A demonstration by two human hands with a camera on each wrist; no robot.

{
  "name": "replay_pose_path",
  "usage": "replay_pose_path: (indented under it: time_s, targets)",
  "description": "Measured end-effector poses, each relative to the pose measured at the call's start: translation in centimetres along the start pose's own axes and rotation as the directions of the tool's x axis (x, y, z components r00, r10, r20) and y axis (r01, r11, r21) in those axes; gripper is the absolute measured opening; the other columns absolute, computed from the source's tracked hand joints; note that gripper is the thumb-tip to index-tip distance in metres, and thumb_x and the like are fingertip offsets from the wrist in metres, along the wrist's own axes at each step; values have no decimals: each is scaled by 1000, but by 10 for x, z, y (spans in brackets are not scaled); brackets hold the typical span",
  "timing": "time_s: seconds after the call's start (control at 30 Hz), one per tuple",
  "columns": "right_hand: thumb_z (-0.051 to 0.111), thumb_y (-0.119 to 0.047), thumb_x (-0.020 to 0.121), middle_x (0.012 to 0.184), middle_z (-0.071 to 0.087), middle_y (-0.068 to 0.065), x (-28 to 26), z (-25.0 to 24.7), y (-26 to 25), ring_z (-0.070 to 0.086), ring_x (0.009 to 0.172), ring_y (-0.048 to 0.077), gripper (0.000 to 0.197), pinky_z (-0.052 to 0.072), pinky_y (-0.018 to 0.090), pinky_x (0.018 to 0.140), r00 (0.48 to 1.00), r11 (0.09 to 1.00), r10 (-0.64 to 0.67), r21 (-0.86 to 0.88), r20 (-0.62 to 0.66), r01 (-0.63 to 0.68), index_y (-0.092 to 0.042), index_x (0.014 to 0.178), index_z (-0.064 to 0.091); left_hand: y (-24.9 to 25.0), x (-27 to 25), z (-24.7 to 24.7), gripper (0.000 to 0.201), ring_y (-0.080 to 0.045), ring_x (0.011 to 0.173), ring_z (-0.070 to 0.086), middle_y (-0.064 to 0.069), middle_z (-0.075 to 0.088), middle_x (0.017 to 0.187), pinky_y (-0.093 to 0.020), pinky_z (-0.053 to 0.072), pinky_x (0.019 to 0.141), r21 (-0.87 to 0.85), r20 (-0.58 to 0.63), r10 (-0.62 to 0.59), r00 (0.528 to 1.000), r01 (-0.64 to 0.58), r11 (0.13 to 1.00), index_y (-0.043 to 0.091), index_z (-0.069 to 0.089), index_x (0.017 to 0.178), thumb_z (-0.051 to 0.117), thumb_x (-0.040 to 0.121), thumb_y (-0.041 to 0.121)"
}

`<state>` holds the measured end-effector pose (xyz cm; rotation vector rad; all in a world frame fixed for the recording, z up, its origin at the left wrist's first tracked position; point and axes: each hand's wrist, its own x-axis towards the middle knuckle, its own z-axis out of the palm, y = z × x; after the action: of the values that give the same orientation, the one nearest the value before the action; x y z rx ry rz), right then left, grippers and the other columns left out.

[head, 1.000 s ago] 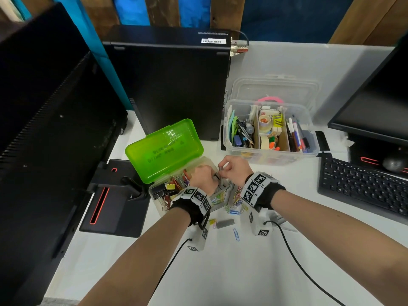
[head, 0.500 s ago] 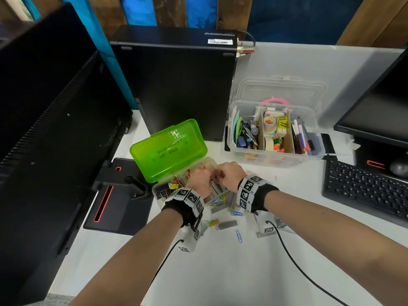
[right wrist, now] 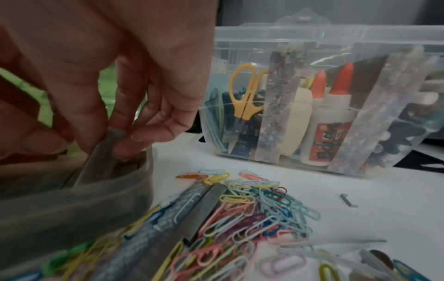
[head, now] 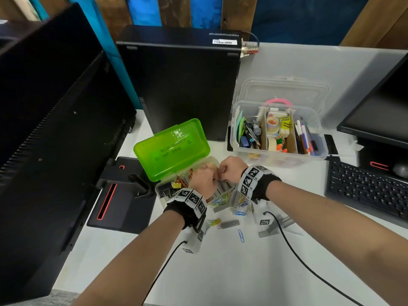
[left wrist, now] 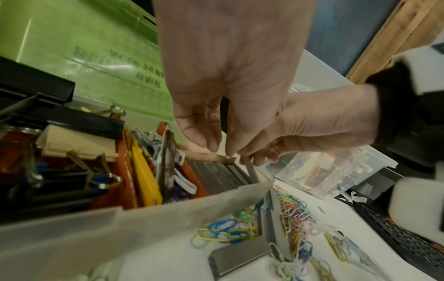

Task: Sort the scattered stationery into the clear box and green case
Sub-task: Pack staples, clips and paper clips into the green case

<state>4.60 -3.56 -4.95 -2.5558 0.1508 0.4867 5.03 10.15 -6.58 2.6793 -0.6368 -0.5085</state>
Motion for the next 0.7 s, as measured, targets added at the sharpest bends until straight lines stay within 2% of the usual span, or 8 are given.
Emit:
replay_pose_path:
  time_s: [0.1,0.17,0.23,0.4,0.47,0.57,0.67,0.7]
  targets:
    - [71,-10,76,84,70,7,2,-2,2,58,69,12,16,43,19,62,999,996,28,90,14,-30,-6,91,76,0,-2,2,26,-34,102,59,-14,52,116,-37,46,90,-34,-22,10,1000,-11,999,15,67,106,46,91,10]
    - [70,-3,76,71,66,5,4,-3,3,57,60,10,13,49,21,61,998,978,68,199,3,-67,-2,87,75,0,-3,3,26,-33,97,61,-15,55,112,-35,49,85,-65,-34,17,999,-19,998,14,70,103,47,91,10]
    - [69,0,75,62,65,4,4,-6,6,59,58,16,8,55,30,66,992,941,127,315,4,-122,-1,81,75,1,-4,4,26,-33,94,62,-16,56,110,-35,50,84,-86,-30,20,999,-23,996,12,71,101,48,91,10]
    - [73,-5,76,65,70,12,-7,-17,20,62,58,18,6,57,27,62,970,850,224,468,94,-242,-10,72,73,3,-4,7,22,-30,88,62,-12,58,102,-38,51,83,-84,-25,50,998,-52,995,17,71,93,50,87,11]
    - [72,-3,77,67,68,12,-21,-19,25,60,56,16,5,54,24,57,974,840,210,493,90,-227,-8,76,72,3,-2,7,23,-28,88,61,-9,58,101,-37,51,82,-65,-43,42,998,-45,997,19,70,92,49,88,10]
    - [74,-6,76,75,68,6,-47,-11,36,64,73,15,7,53,28,77,994,922,107,375,1,-100,-10,81,72,6,0,7,22,-27,88,61,-7,60,98,-36,50,81,-9,-67,49,997,-50,999,19,68,93,47,90,13]
    - [73,-9,77,75,67,1,-63,1,46,60,72,4,9,45,20,78,995,961,68,275,-79,-44,-15,84,72,13,2,6,23,-26,90,63,-4,61,101,-40,52,82,52,-62,59,996,-56,997,21,66,99,44,91,20]
    - [73,-9,77,76,69,2,-66,3,48,60,72,7,10,46,21,78,992,962,69,269,-108,-38,-16,84,72,16,2,5,23,-26,90,63,-3,61,103,-41,52,81,72,-65,63,996,-58,996,22,66,100,45,92,22]
